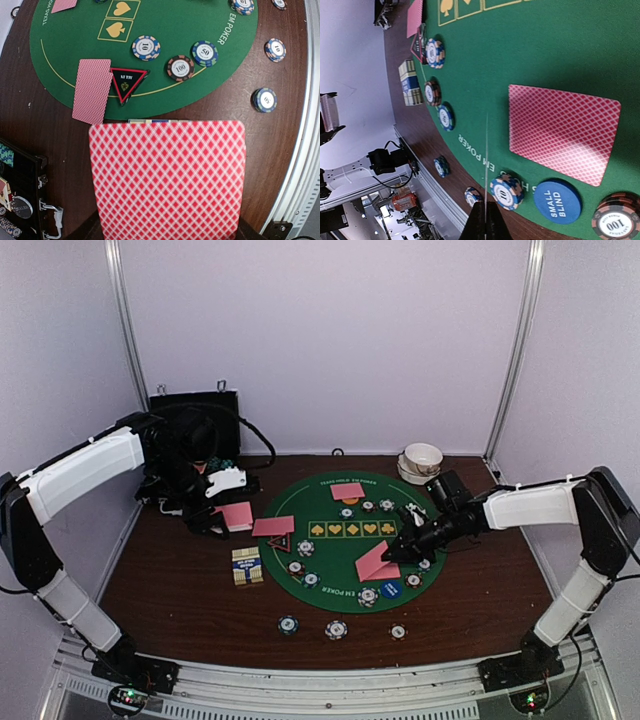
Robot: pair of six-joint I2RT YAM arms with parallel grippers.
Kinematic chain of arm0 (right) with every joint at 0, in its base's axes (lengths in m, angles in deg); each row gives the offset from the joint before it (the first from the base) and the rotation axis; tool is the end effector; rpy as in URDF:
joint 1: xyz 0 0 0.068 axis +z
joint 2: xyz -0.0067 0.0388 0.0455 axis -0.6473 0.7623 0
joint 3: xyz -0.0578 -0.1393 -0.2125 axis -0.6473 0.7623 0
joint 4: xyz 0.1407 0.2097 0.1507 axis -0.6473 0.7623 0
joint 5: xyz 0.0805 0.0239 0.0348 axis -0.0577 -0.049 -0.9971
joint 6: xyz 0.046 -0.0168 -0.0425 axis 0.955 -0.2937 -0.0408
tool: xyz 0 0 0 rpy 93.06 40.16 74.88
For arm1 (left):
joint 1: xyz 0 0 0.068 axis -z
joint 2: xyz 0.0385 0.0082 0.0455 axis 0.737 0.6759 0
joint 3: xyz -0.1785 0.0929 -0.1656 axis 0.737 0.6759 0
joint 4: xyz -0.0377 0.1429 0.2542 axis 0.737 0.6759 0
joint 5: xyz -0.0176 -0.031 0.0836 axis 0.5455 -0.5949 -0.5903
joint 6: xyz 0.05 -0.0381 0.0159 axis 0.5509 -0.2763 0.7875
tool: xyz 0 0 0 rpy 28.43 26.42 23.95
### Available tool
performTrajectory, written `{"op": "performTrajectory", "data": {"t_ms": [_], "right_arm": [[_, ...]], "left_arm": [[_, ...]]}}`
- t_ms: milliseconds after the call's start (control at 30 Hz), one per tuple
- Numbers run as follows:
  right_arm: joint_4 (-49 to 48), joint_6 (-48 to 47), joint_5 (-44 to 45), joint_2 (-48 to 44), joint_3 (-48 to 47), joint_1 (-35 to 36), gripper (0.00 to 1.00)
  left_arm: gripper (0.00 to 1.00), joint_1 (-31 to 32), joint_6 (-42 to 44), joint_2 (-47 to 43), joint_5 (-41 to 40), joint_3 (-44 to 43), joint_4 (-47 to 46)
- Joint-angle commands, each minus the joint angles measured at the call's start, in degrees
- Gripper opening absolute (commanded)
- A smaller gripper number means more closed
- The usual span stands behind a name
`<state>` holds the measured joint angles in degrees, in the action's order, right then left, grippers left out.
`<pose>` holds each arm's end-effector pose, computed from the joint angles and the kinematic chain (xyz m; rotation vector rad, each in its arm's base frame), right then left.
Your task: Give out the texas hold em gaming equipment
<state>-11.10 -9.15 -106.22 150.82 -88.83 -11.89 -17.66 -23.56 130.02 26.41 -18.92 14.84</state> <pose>0.2824 0.1964 0.1326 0.0078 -2.7309 -1.4910 0.2862 -0.1778 0.2782 1.5841 2.3094 -0.3095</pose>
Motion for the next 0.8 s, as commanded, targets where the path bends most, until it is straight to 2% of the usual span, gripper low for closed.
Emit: {"op": "performTrajectory", "data": {"t_ms": [0, 167, 233, 333, 467, 667, 767], "right_arm": [[8.6, -6.6, 5.5, 0.9, -1.3, -0.4, 0.03], [21.8, -12.8, 13.4, -1.0, -6.3, -0.4, 0.33], [28.5, -15.3, 17.4, -2.1, -10.0, -0.4, 0.41], [33.1, -17.7, 20.8, -2.9, -15.1, -0.3, 0.51], [31.6, -18.4, 20.3, -1.0, -19.8, 0.8, 0.56], [29.3, -20.1, 20.4, 9.1, -26.8, 3.9, 0.54], [24.1, -17.8, 18.0, 11.9, -29.8, 6.8, 0.55]], "left_arm": [[0.0, -0.2, 0.2, -2.0, 1.2, -0.5, -0.1], [0.0, -0.2, 0.4, -2.0, 1.3, -0.6, 0.1], [0.0, -0.2, 0.3, -2.1, 1.3, -0.5, 0.2], [0.0, -0.2, 0.4, -2.1, 1.4, -0.4, 0.4], [0.0, -0.2, 0.4, -2.2, 1.3, -0.4, 0.4], [0.0, -0.2, -0.1, -2.3, 1.8, -0.4, 0.4], [0.0, -0.2, -0.5, -2.3, 2.6, -0.4, 0.6]]}}
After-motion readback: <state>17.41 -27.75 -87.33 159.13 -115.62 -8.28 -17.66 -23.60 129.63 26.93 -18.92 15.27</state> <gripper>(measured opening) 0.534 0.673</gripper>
